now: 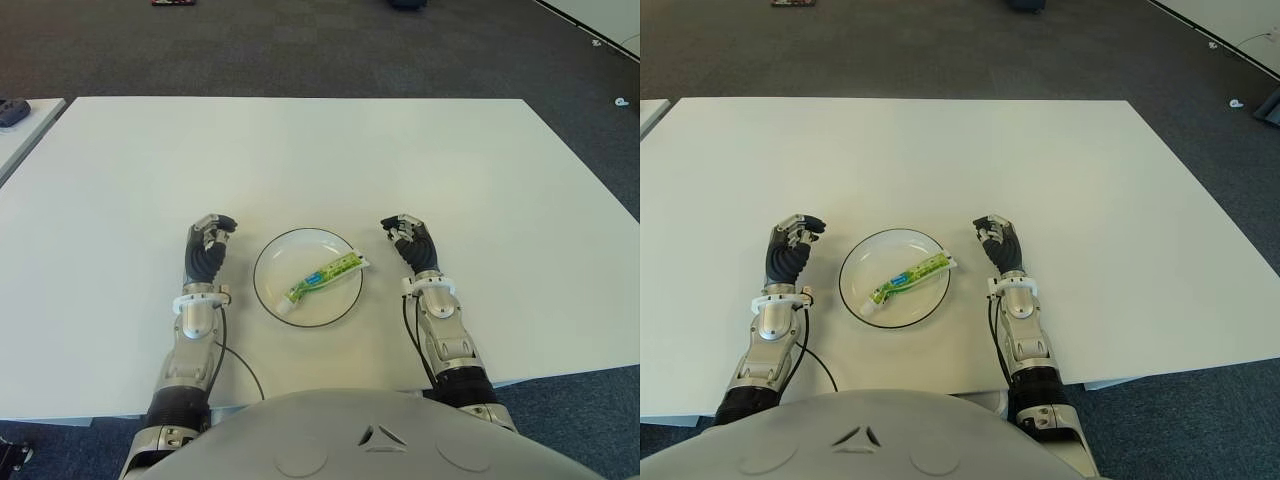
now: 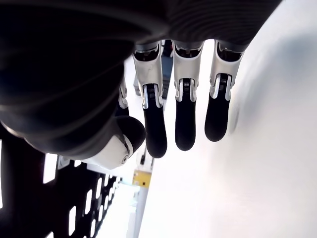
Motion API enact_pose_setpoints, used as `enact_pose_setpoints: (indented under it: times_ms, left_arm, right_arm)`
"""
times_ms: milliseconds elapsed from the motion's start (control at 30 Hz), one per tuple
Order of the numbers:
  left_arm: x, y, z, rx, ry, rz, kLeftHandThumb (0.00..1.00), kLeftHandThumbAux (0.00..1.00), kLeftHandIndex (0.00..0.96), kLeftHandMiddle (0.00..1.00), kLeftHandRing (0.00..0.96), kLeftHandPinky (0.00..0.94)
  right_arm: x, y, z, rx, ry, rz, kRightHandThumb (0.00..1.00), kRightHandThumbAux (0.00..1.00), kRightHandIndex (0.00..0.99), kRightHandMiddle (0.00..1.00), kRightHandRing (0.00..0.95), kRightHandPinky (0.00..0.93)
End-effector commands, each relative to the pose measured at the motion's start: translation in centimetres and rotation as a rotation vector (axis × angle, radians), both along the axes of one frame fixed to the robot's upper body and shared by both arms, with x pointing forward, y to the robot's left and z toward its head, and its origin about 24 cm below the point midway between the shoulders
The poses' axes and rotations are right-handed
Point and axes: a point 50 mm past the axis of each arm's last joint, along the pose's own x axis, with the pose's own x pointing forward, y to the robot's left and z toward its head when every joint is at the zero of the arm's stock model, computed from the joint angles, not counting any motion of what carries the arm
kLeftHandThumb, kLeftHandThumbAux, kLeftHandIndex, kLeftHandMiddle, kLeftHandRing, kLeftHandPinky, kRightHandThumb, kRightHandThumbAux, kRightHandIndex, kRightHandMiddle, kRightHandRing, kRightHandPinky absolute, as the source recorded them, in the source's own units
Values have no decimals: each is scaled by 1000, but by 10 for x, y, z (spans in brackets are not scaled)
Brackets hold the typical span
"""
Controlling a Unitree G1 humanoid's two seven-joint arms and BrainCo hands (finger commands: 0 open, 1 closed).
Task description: Put the toothpaste on the table into the plate.
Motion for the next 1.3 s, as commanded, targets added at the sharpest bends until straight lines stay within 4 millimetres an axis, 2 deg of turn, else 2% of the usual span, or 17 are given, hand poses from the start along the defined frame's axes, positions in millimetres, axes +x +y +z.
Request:
enact_pose_setpoints:
  times_ms: [33, 567, 1300]
  left_arm:
    - [-5, 4, -5, -6, 28, 16, 838, 675, 450, 452, 439, 415]
    - [-10, 6, -13, -8, 65, 13, 838, 675, 442, 456, 453, 453]
    - [-17, 4, -22, -56, 105, 20, 839, 676, 435, 459, 459, 451]
  right_arm:
    - [-3, 1, 0, 11, -4, -9, 714, 733, 419, 447, 429, 426]
    - [-5, 0, 3, 33, -34, -47, 710, 733, 421, 434, 416, 422]
    - [-6, -1, 9, 60, -54, -100, 708, 733, 423, 434, 413, 424]
